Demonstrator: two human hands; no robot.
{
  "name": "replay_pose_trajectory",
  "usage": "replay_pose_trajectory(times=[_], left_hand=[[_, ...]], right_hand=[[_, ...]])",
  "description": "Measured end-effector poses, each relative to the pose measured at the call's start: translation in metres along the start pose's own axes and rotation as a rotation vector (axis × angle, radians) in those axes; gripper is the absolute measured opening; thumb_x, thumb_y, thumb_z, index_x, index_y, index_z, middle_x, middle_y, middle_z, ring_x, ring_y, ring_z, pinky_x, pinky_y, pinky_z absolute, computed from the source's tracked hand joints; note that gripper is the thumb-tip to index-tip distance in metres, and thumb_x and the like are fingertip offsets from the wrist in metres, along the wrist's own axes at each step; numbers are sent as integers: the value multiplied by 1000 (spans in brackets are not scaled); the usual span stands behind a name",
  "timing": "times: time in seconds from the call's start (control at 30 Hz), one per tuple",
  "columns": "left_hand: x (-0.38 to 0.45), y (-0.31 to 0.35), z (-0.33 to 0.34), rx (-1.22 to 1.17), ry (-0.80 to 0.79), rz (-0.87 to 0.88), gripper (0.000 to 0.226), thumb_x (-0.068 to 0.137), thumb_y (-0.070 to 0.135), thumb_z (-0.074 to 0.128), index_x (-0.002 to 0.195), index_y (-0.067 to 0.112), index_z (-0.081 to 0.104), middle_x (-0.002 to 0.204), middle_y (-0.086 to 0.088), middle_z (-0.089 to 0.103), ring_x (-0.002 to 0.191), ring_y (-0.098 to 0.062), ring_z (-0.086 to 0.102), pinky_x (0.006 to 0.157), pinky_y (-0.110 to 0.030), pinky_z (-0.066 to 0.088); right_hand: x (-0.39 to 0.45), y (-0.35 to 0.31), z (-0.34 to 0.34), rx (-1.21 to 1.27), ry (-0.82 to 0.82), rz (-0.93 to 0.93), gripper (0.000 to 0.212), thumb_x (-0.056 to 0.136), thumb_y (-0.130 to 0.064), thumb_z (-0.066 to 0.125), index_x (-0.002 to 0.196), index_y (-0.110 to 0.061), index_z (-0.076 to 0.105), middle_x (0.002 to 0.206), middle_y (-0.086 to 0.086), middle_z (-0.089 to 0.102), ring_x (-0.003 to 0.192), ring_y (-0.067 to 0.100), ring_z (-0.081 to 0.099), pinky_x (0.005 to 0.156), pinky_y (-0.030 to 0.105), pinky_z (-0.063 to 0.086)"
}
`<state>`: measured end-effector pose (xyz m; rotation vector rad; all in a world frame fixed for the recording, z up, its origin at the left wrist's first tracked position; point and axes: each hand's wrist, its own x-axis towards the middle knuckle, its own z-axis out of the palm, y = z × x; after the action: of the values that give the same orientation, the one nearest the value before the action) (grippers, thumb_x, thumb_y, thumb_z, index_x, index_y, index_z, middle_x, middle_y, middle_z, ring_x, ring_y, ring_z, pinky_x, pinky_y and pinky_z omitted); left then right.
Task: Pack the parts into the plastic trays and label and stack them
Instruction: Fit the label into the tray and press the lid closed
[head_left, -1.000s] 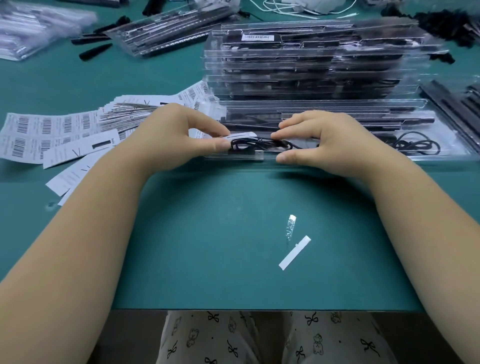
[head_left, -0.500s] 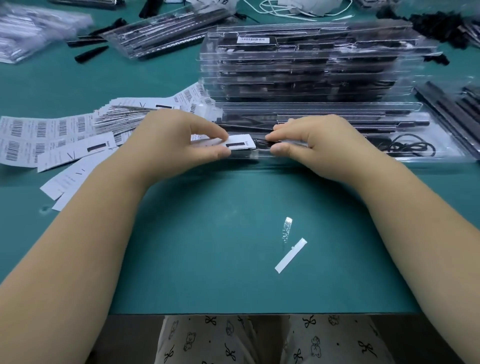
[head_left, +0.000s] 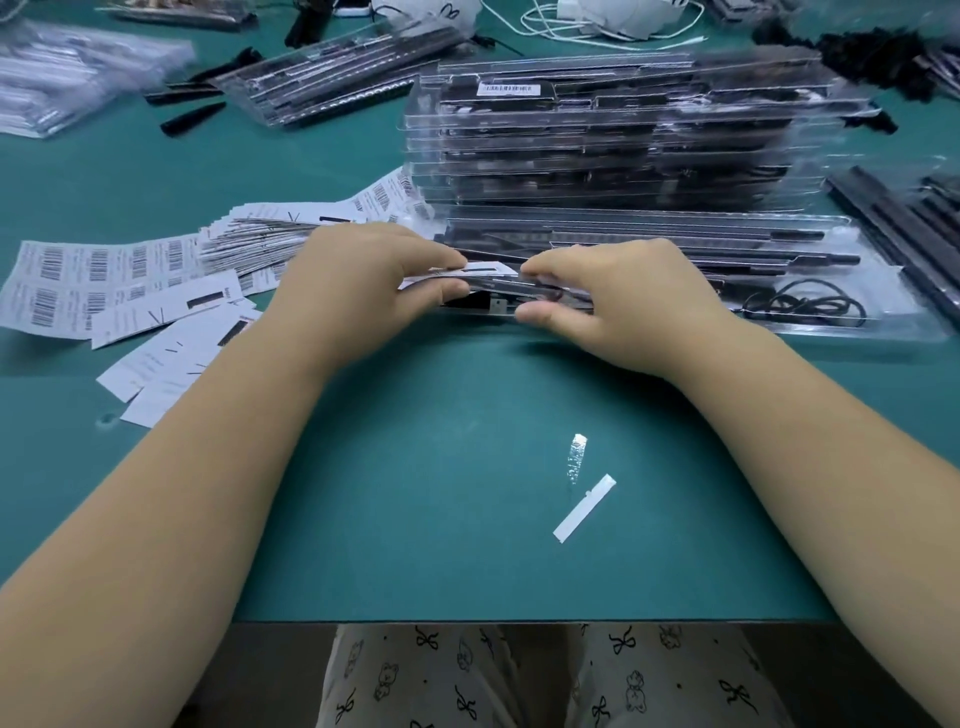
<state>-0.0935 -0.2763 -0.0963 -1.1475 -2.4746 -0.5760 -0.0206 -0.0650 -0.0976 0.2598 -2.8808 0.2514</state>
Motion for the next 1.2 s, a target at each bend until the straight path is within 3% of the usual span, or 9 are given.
replay_pose_trajectory(times=[0.17, 0.27, 0.4, 0.47, 0.6, 0.73, 0.87, 1.07, 1.2], left_hand=[[-2, -4, -4, -299, 71, -201, 15, 81, 26, 74, 94, 35, 72, 84, 27, 63, 82, 6, 59, 82, -14, 45], [-4, 8, -11, -254, 239, -24, 21, 81, 15, 64, 91, 32, 69, 86, 13, 63, 90, -17, 49, 88, -18, 37], [-2, 30, -5, -11, 109, 396, 14, 75, 11, 65, 80, 15, 78, 72, -2, 68, 64, -25, 52, 67, -34, 46], [-1, 27, -4, 108, 131, 457, 9, 75, 7, 69, 77, 11, 77, 70, -4, 69, 60, -26, 58, 60, -32, 49], [-6, 20, -10, 127, 249, 402, 11, 80, 5, 67, 76, 10, 76, 70, -6, 68, 59, -25, 60, 52, -30, 49], [-8, 24, -1, 280, 100, 341, 11, 72, 0, 71, 67, 9, 74, 62, -7, 65, 51, -26, 61, 42, -29, 47], [-9, 32, 5, 375, -6, 192, 12, 70, -3, 71, 67, 8, 73, 62, -7, 64, 60, -28, 60, 45, -29, 46], [-11, 45, 16, 404, -161, -13, 28, 94, 17, 41, 106, 12, 66, 99, -5, 63, 85, -31, 58, 59, -31, 37], [-10, 43, 10, 339, -77, 58, 17, 88, 6, 53, 91, 4, 70, 86, -13, 67, 66, -36, 60, 53, -36, 47]], right_hand=[[1, 1, 1, -29, 3, -13, 41, 98, -48, 32, 125, -29, 57, 107, 2, 70, 103, 28, 60, 83, 33, 43], [2, 1, 0, -15, 8, 5, 40, 99, -45, 30, 121, -26, 58, 91, 2, 68, 92, 31, 60, 69, 33, 36], [1, 2, -1, 37, 12, 37, 38, 99, -45, 33, 123, -28, 58, 98, 5, 70, 97, 31, 60, 75, 33, 40], [1, 3, -2, 62, 7, 41, 38, 99, -45, 34, 122, -29, 59, 102, 3, 70, 100, 30, 59, 77, 32, 39], [0, 3, -5, 89, -15, 57, 37, 99, -46, 34, 123, -31, 59, 109, -2, 70, 104, 27, 58, 81, 32, 39], [0, 4, -5, 112, -22, 65, 35, 99, -44, 36, 123, -33, 60, 111, -3, 69, 106, 25, 58, 82, 31, 39], [0, 4, -5, 130, -37, 75, 35, 99, -45, 36, 122, -35, 60, 112, -8, 69, 108, 20, 58, 83, 29, 40], [1, 4, -7, 150, -34, 83, 35, 98, -47, 36, 120, -35, 61, 113, -11, 68, 109, 17, 57, 82, 27, 38], [1, 4, -8, 174, -43, 98, 35, 98, -48, 37, 119, -36, 62, 110, -13, 68, 107, 15, 57, 81, 26, 38]])
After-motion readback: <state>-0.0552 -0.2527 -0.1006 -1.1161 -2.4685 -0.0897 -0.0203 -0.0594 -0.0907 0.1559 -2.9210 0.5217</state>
